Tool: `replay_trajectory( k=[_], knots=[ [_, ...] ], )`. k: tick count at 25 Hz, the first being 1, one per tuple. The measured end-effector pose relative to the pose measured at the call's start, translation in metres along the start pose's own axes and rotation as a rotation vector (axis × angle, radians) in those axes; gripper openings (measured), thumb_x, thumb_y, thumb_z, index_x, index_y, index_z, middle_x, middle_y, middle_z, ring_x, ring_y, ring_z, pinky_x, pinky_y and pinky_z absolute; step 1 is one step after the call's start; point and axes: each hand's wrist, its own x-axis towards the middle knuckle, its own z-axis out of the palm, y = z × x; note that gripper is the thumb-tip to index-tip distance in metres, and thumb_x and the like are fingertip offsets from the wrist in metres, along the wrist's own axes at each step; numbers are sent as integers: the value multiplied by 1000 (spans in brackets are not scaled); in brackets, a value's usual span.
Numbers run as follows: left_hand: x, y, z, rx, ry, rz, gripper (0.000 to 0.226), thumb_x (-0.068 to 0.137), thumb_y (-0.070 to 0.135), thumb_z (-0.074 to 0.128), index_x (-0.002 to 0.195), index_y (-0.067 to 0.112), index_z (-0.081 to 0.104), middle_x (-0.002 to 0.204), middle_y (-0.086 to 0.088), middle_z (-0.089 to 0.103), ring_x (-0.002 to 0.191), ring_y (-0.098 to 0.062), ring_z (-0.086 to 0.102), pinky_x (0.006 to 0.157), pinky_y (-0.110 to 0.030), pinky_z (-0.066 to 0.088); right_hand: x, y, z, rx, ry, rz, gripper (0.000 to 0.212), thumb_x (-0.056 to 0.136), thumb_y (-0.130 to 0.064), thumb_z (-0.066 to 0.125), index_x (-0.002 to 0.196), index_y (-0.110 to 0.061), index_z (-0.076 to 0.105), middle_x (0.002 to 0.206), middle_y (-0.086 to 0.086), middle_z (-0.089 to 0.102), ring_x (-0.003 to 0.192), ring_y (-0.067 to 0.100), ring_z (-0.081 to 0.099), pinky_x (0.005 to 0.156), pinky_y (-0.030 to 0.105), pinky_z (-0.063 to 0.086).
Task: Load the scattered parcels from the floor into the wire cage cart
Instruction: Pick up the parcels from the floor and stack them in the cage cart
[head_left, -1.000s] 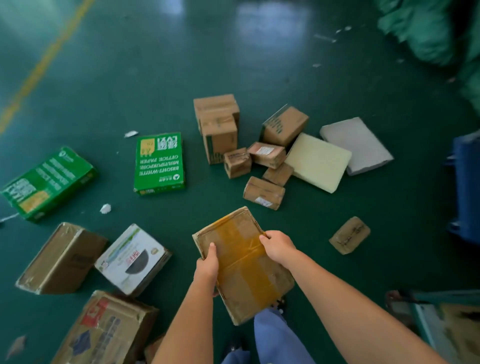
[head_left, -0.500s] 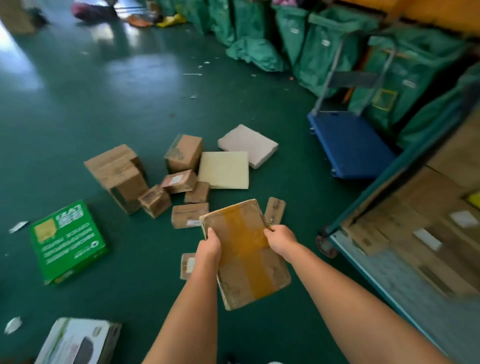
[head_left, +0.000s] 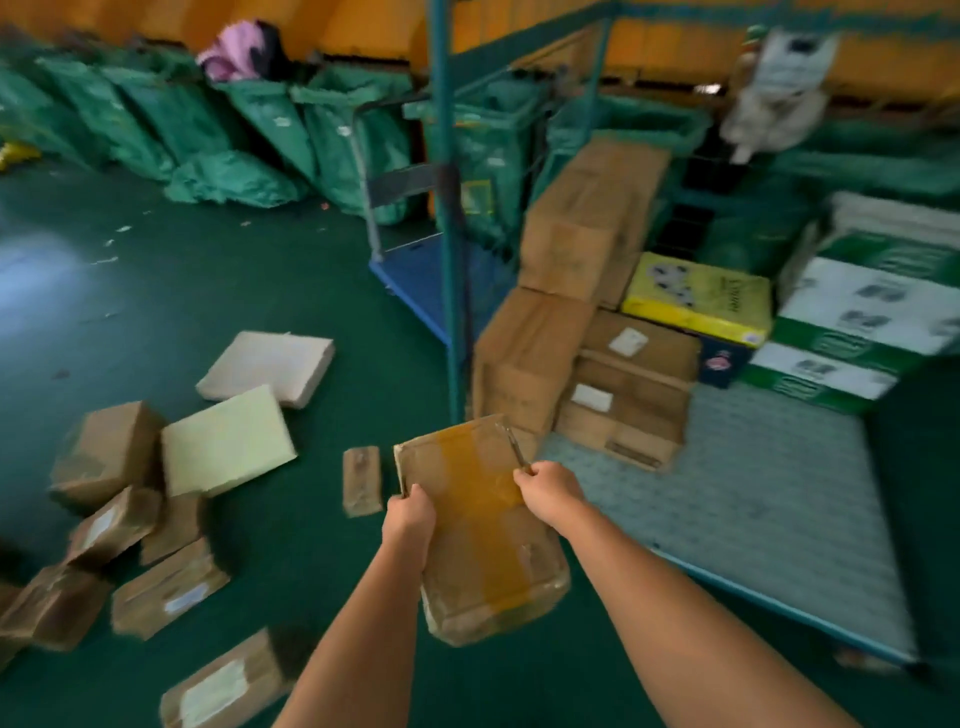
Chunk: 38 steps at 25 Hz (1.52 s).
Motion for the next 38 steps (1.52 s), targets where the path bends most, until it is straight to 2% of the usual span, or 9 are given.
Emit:
replay_trajectory(
  k=[4, 9, 13, 19, 23, 28, 32, 35, 38],
  knots=[
    [-32, 36, 100, 60, -18, 130, 45, 104, 30, 28, 136, 3, 45, 129, -20, 52, 116, -35, 50, 99, -39, 40, 30, 49, -96, 169, 139, 41, 36, 98, -40, 42, 71, -17, 50, 75, 0, 52, 74, 21, 52, 63, 28, 36],
    [-30, 72, 179, 2, -49, 140, 46, 104, 32, 31, 135, 4, 50, 128, -19, 55, 116, -36, 51, 102, -41, 41, 66, 90, -174, 533, 199, 143, 30, 92, -32, 55, 97, -6, 69, 87, 9, 60, 87, 27, 58, 76, 34, 45],
    [4, 109, 228, -47, -153, 94, 43, 102, 34, 38, 127, 2, 54, 121, -18, 58, 114, -34, 54, 99, -40, 42, 186, 196, -178, 575, 215, 269, 76, 53, -81, 64, 103, -25, 69, 100, 4, 69, 95, 30, 64, 90, 52, 52],
    [42, 177, 294, 7, -309, 11, 39, 101, 34, 41, 113, 1, 58, 105, -16, 62, 105, -33, 57, 95, -41, 46, 176, 183, -278, 522, 334, 486, 87, 80, -65, 50, 148, -15, 31, 149, 16, 35, 135, 37, 36, 112, 52, 29],
    [46, 209, 338, 25, -334, 27, 39, 102, 32, 40, 118, 0, 56, 108, -16, 61, 107, -32, 56, 96, -40, 43, 211, 197, -306, 549, 325, 530, 102, 74, -71, 52, 151, -12, 20, 150, 16, 35, 135, 37, 34, 113, 52, 27],
    [54, 242, 386, 258, -261, 183, 39, 103, 27, 34, 128, 2, 51, 116, -17, 59, 109, -32, 54, 97, -39, 42, 258, 217, -337, 505, 366, 632, 123, 47, -87, 51, 144, -13, 39, 148, 16, 37, 133, 39, 35, 110, 54, 28],
    [68, 258, 432, 341, -288, 147, 57, 96, 50, 42, 142, 16, 33, 138, -17, 44, 120, -38, 48, 104, -53, 41, 295, 223, -366, 379, 341, 691, 102, 67, -77, 54, 145, -12, 38, 153, 16, 28, 137, 37, 27, 112, 51, 25],
    [126, 252, 481, 342, -419, -19, 98, 64, 91, 44, 135, 22, 55, 139, -13, 52, 126, -35, 50, 103, -55, 42, 332, 250, -377, 356, 303, 785, 91, 72, -73, 55, 141, -14, 44, 146, 15, 34, 130, 35, 36, 105, 47, 33],
    [91, 263, 507, 338, -526, -197, 91, 71, 85, 43, 120, 12, 66, 122, -13, 64, 100, -30, 65, 85, -46, 56, 364, 277, -373, 246, 233, 835, 84, 75, -77, 40, 137, -22, 48, 140, 12, 42, 125, 33, 39, 101, 47, 34]
  ],
)
